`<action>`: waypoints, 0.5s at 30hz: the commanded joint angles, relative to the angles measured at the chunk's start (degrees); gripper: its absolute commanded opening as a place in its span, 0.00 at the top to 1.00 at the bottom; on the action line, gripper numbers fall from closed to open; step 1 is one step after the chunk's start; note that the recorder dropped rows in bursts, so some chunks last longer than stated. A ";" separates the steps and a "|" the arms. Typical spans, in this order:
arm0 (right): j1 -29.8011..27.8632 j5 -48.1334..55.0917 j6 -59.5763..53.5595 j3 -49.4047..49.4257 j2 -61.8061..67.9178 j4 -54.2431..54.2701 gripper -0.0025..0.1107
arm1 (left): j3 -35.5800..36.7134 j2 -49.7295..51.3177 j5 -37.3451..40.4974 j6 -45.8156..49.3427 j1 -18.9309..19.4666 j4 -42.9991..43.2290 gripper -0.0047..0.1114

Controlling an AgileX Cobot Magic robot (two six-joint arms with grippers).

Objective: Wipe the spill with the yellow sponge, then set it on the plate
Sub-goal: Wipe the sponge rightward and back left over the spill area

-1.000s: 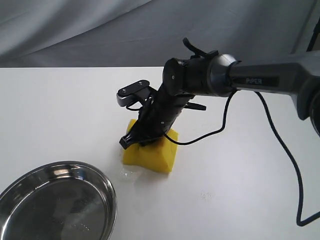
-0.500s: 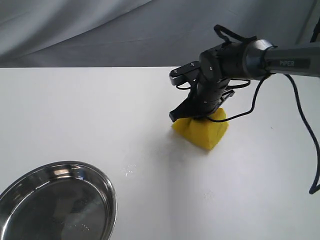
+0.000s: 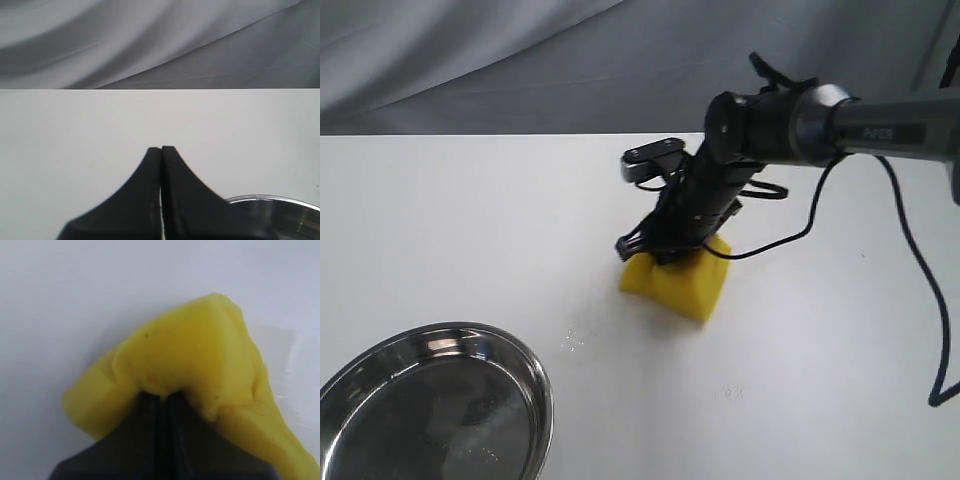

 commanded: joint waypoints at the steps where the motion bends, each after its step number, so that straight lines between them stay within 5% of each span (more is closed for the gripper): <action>1: 8.20 3.07 -1.53 1.18 1.62 4.16 0.98 | 0.29 -0.16 -0.14 -0.17 0.10 -0.03 0.96; 15: 10.66 3.95 -5.09 -0.32 -2.68 4.16 0.98 | 0.29 -0.16 -0.14 -0.17 0.10 -0.03 0.96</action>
